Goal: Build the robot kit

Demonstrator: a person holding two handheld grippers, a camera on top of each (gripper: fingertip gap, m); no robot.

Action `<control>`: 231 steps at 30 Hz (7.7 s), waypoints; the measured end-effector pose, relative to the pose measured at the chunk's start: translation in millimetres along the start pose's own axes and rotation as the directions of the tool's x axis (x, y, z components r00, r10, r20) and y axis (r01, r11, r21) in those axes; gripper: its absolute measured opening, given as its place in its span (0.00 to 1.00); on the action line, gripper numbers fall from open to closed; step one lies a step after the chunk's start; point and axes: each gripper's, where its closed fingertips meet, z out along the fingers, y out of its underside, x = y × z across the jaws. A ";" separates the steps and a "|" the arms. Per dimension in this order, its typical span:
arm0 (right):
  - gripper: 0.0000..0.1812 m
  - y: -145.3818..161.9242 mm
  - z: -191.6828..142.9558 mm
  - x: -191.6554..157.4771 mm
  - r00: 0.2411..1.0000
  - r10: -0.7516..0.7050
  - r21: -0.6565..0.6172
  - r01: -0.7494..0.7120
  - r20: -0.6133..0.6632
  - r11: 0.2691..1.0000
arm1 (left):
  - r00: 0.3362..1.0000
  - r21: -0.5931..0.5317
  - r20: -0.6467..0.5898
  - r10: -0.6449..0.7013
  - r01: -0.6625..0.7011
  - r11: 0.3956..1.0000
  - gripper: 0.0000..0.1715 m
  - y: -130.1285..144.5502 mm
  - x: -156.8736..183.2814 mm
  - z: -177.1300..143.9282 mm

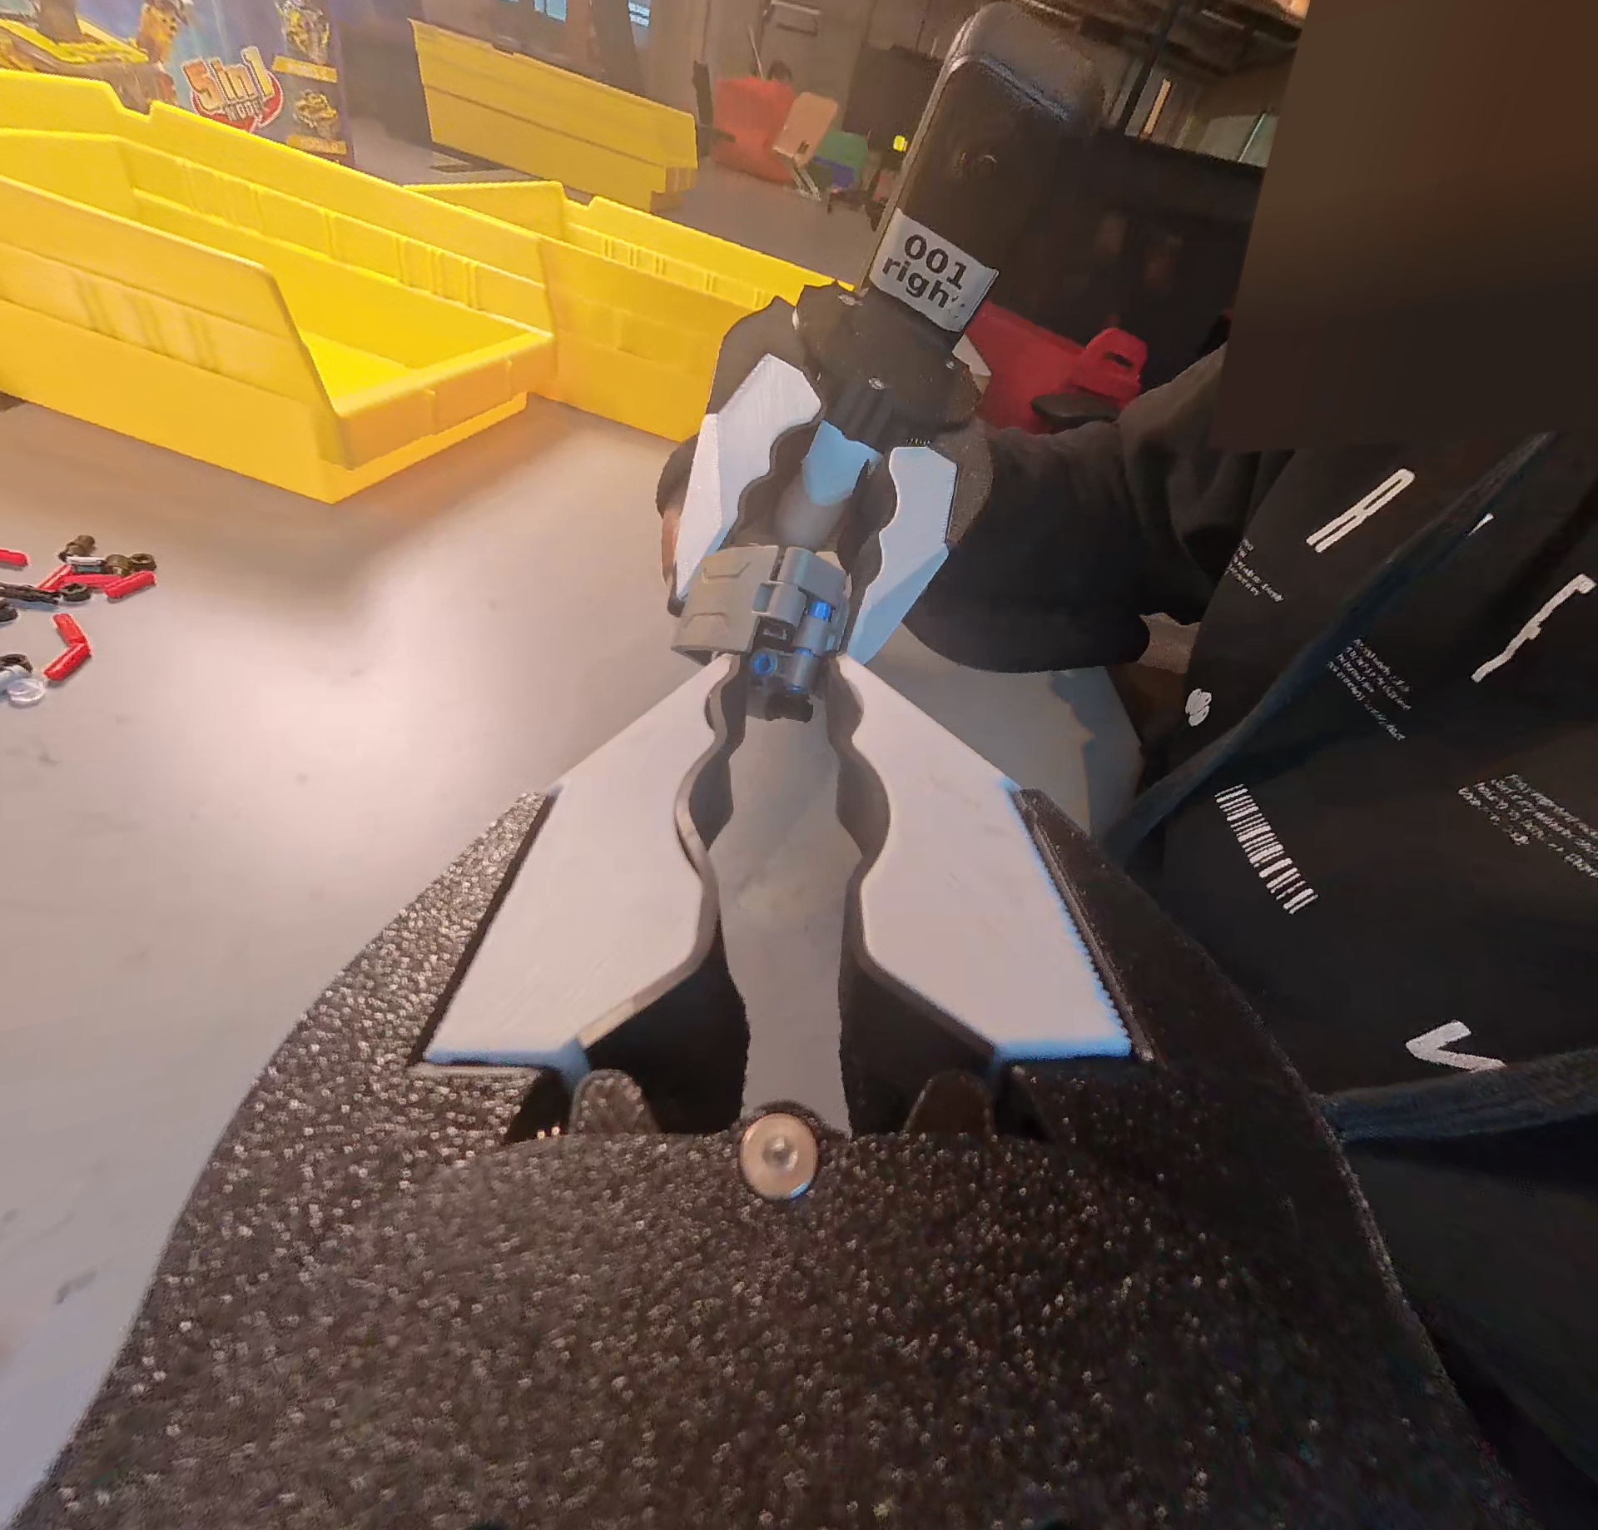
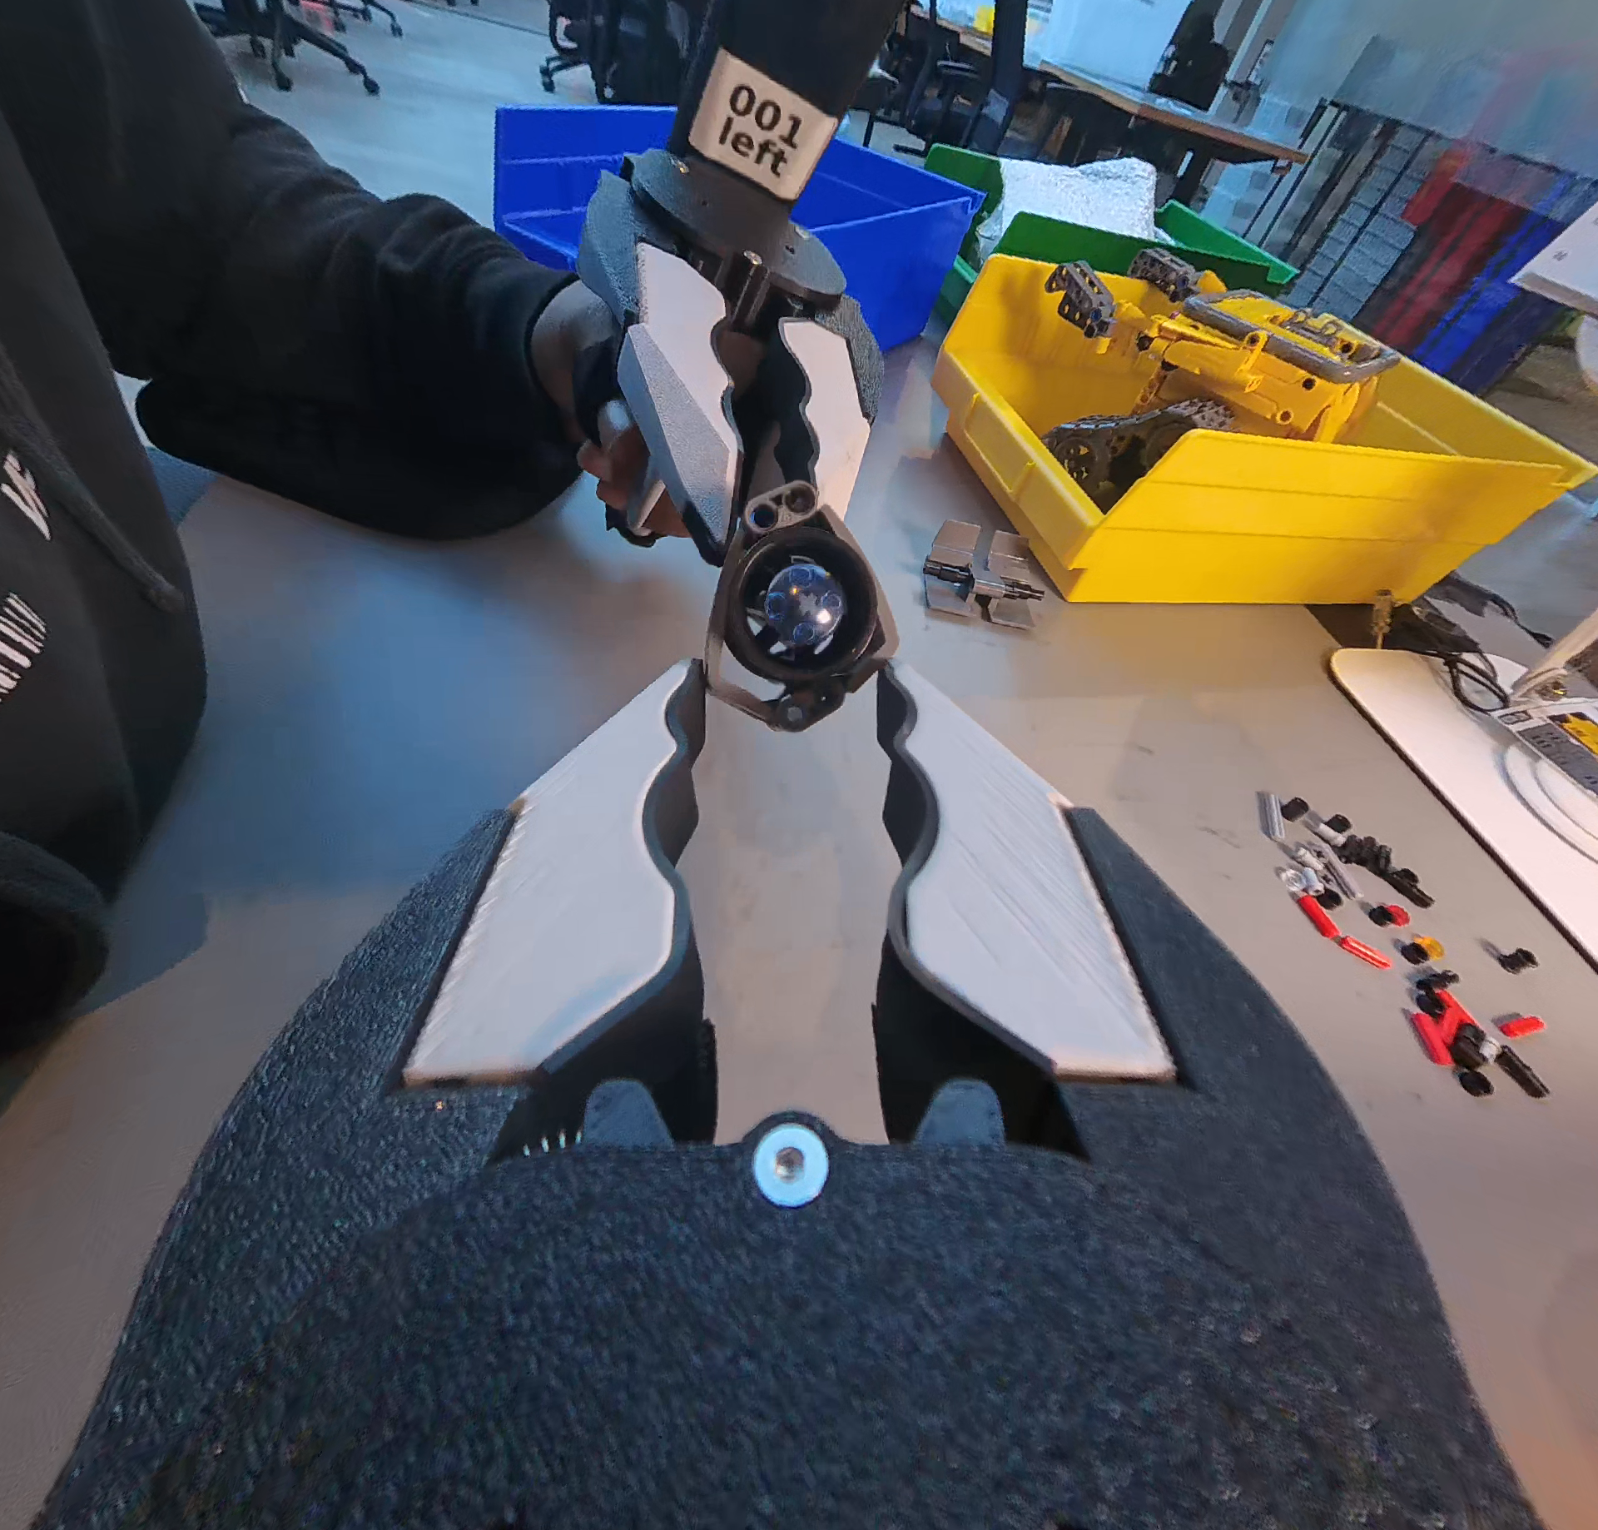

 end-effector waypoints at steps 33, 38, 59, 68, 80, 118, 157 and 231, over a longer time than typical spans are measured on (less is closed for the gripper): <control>0.15 14.0 5.4 -6.3 0.999 -0.024 -0.065 0.025 0.021 0.998 | 0.992 -0.290 0.103 0.073 -0.041 0.956 0.10 48.6 -14.9 10.6; 0.11 29.2 13.0 -16.1 0.994 -0.101 -0.146 0.107 0.046 0.983 | 0.990 -0.354 0.092 0.111 -0.071 0.932 0.10 59.1 -11.7 13.9; 0.07 40.2 11.9 -26.7 0.987 -0.075 -0.190 0.101 0.140 0.977 | 0.982 -0.408 0.068 0.178 -0.136 0.903 0.08 67.3 -7.6 15.3; 0.00 25.2 2.6 -14.1 0.992 -0.096 -0.140 0.107 0.078 0.984 | 0.977 -0.413 0.082 0.195 -0.145 0.899 0.08 67.1 -15.2 9.3; 0.09 39.5 14.9 -27.9 0.987 -0.076 -0.189 0.102 0.142 0.977 | 0.983 -0.405 0.037 0.179 -0.149 0.902 0.08 69.7 -7.4 10.9; 0.12 20.1 0.6 -17.1 0.989 -0.028 -0.055 0.037 0.144 0.998 | 0.996 -0.371 0.022 0.085 -0.071 0.926 0.08 68.3 -8.1 9.4; 0.20 40.3 11.9 -15.8 0.973 0.190 -0.168 -0.167 0.132 0.972 | 0.987 -0.403 0.056 0.149 -0.114 0.908 0.10 70.4 -14.5 4.1; 0.03 -9.7 -4.5 -0.8 0.828 -0.535 -0.073 0.531 -0.167 0.844 | 0.995 0.029 -0.026 -0.101 0.102 0.994 0.40 3.3 -10.7 -5.2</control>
